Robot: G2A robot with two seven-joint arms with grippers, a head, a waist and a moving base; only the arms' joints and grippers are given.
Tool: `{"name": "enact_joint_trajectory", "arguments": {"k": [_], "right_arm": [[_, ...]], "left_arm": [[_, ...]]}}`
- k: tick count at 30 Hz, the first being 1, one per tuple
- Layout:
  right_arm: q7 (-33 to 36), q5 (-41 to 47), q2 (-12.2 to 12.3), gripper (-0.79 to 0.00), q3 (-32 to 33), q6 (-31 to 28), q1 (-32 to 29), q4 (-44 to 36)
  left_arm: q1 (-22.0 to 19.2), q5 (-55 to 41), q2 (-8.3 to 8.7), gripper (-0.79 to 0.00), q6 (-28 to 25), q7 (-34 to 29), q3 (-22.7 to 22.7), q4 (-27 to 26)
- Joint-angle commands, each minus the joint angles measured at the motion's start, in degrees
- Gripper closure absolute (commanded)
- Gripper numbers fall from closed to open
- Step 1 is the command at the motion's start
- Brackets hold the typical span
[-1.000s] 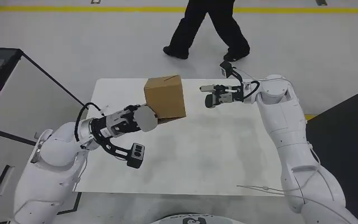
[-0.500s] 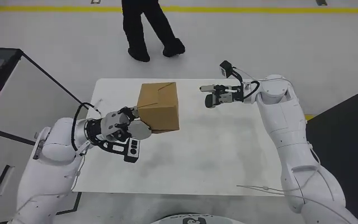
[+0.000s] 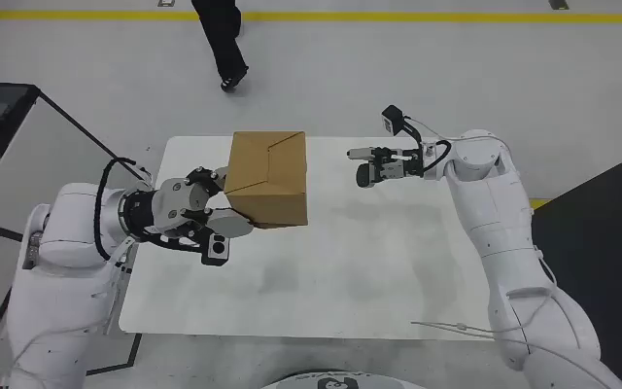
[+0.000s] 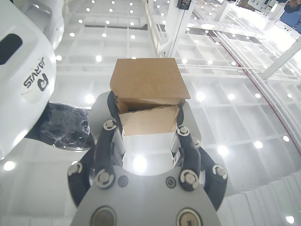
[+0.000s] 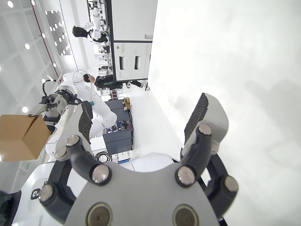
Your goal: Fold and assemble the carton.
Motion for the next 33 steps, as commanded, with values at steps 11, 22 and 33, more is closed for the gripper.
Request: {"name": "enact_joint_trajectory", "arguments": {"k": [11,22,33], "right_arm": [[0.0,0.0,0.0,-0.785,0.0,0.0,0.0,0.0],[0.0,0.0,0.0,-0.785,0.0,0.0,0.0,0.0],[0.0,0.0,0.0,-0.785,0.0,0.0,0.0,0.0]], "left_arm": [[-1.39,0.0,2.91,0.0,0.0,-0.31,-3.79,-3.84],[-1.83,0.0,4.52,0.0,0.0,-0.31,-4.53,-4.76],[-1.83,0.0,4.52,0.0,0.0,-0.31,-4.53,-4.76]]}}
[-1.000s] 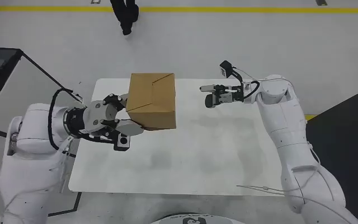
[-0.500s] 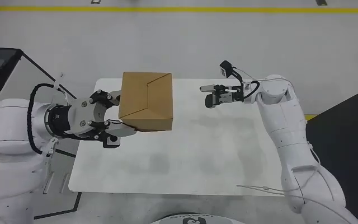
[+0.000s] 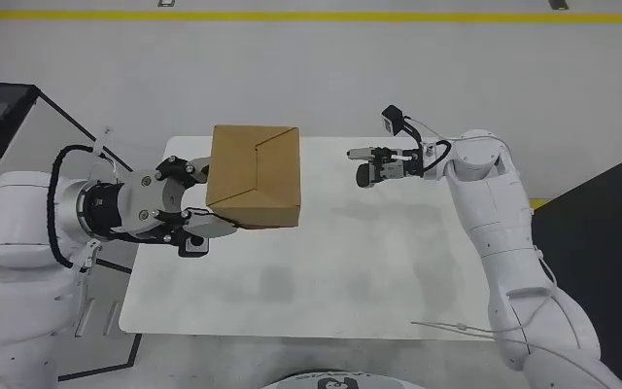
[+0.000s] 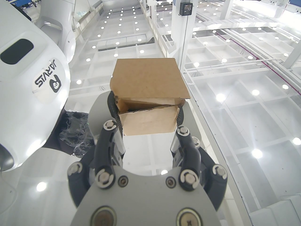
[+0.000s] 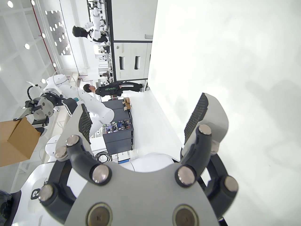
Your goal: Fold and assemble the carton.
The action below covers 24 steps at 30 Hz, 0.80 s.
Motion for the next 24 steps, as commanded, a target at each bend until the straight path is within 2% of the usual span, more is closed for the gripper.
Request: {"name": "enact_joint_trajectory", "arguments": {"k": [1,4,6,10,14,17,24], "right_arm": [[0.0,0.0,0.0,-0.785,0.0,0.0,0.0,0.0],[0.0,0.0,0.0,-0.785,0.0,0.0,0.0,0.0],[0.0,0.0,0.0,-0.785,0.0,0.0,0.0,0.0],[0.0,0.0,0.0,-0.785,0.0,0.0,0.0,0.0],[0.0,0.0,0.0,-0.785,0.0,0.0,0.0,0.0],[0.0,0.0,0.0,-0.785,0.0,0.0,0.0,0.0],[0.0,0.0,0.0,-0.785,0.0,0.0,0.0,0.0]], "left_arm": [[0.01,0.0,-0.03,0.0,0.0,0.0,0.02,0.03],[0.46,0.0,0.31,0.0,0.0,0.0,0.02,1.24],[2.12,0.0,0.43,0.0,0.0,-0.03,1.77,4.79],[3.87,0.0,-1.15,0.0,0.0,-0.9,5.36,10.0],[4.75,0.0,-2.16,0.0,-1.61,-1.41,7.54,10.61],[5.88,-0.2,-2.89,0.0,-5.59,-6.97,9.47,9.85],[5.88,-0.2,-2.89,0.0,-5.59,-6.97,9.47,9.85]]}}
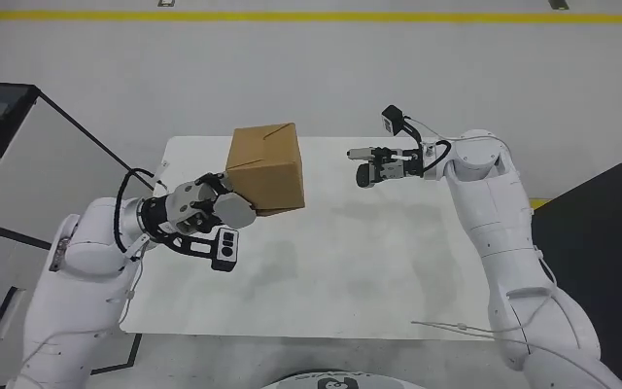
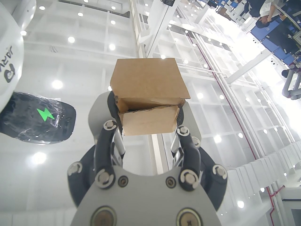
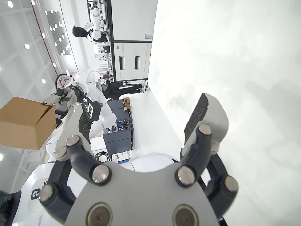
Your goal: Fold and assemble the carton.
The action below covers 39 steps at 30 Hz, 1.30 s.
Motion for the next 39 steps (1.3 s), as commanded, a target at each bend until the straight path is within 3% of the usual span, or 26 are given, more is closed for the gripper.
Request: {"name": "enact_joint_trajectory", "arguments": {"k": [1,3,7,10,20,24,31,34,39], "right_arm": [[0.0,0.0,0.0,-0.785,0.0,0.0,0.0,0.0],[0.0,0.0,0.0,-0.785,0.0,0.0,0.0,0.0],[0.0,0.0,0.0,-0.785,0.0,0.0,0.0,0.0],[0.0,0.0,0.0,-0.785,0.0,0.0,0.0,0.0],[0.0,0.0,0.0,-0.785,0.0,0.0,0.0,0.0],[0.0,0.0,0.0,-0.785,0.0,0.0,0.0,0.0],[0.0,0.0,0.0,-0.785,0.0,0.0,0.0,0.0],[0.0,0.0,0.0,-0.785,0.0,0.0,0.0,0.0],[0.0,0.0,0.0,-0.785,0.0,0.0,0.0,0.0]], "left_arm": [[0.29,-1.28,-0.07,0.0,-1.29,-1.15,0.19,0.21],[1.48,-8.82,-0.22,0.0,-7.8,-3.83,1.37,0.09],[2.94,-21.93,0.07,0.0,-20.3,-0.8,2.2,-0.89],[3.9,-30.41,0.15,0.0,-26.85,1.33,2.52,-1.36],[4.04,-33.27,0.07,0.0,-28.96,1.1,2.66,-1.64],[5.14,-42.71,0.07,0.0,-39.57,2.69,3.82,-2.05],[5.99,-46.7,0.51,0.0,-52.73,4.48,2.57,-3.71],[6.21,-48.83,0.51,0.0,-55.66,3.34,2.01,-4.49],[6.08,-48.46,0.51,0.0,-55.23,2.83,1.71,-4.53]]}}
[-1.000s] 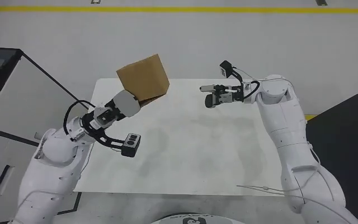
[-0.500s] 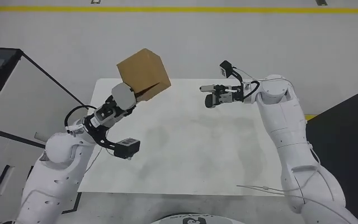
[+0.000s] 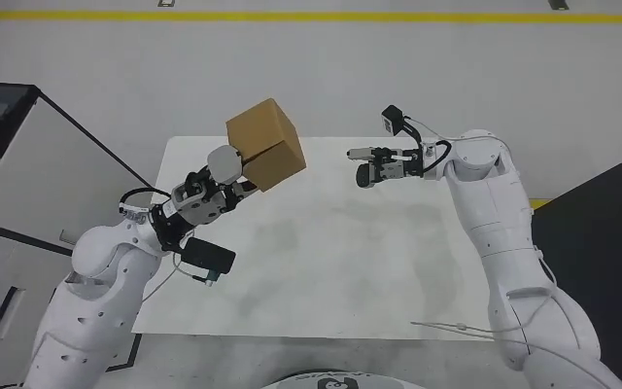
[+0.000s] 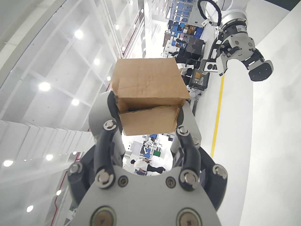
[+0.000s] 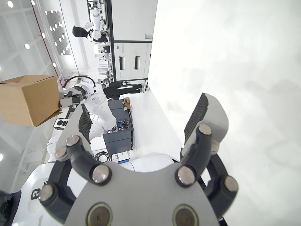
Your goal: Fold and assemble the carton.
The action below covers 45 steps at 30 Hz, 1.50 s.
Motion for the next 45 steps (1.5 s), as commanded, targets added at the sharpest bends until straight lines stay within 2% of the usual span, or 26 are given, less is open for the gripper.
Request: {"name": "enact_joint_trajectory", "arguments": {"k": [1,5,7,16,20,23,32,35,39,45], "right_arm": [[0.0,0.0,0.0,-0.785,0.0,0.0,0.0,0.0],[0.0,0.0,0.0,-0.785,0.0,0.0,0.0,0.0],[0.0,0.0,0.0,-0.785,0.0,0.0,0.0,0.0],[0.0,0.0,0.0,-0.785,0.0,0.0,0.0,0.0],[0.0,0.0,0.0,-0.785,0.0,0.0,0.0,0.0],[0.0,0.0,0.0,-0.785,0.0,0.0,0.0,0.0],[0.0,0.0,0.0,-0.785,0.0,0.0,0.0,0.0],[0.0,0.0,0.0,-0.785,0.0,0.0,0.0,0.0],[0.0,0.0,0.0,-0.785,0.0,0.0,0.0,0.0],[0.0,0.0,0.0,-0.785,0.0,0.0,0.0,0.0]], "left_arm": [[0.01,-0.02,0.0,0.0,-0.01,0.04,0.02,0.02],[0.13,-0.09,-0.04,0.0,-0.55,-1.15,0.09,0.04],[0.61,-4.62,-0.27,0.0,-2.29,-1.95,0.86,-0.45],[1.31,-25.61,-0.49,0.0,-19.78,-9.62,-0.31,-3.39],[1.31,-32.69,-0.71,0.0,-21.45,-11.99,-1.37,-4.06],[1.26,-36.18,-0.72,0.0,-24.67,-13.56,-1.37,-4.46],[1.56,-37.87,-0.84,0.0,-24.5,-14.89,-1.07,-4.1],[1.84,-43.88,-0.94,0.0,-28.55,-17.22,-0.22,-3.68],[2.07,-57.64,-1.02,0.0,-34.15,-25.19,0.14,-2.62],[1.53,-77.39,-0.91,0.0,-36.5,-39.46,0.34,-2.49]]}}
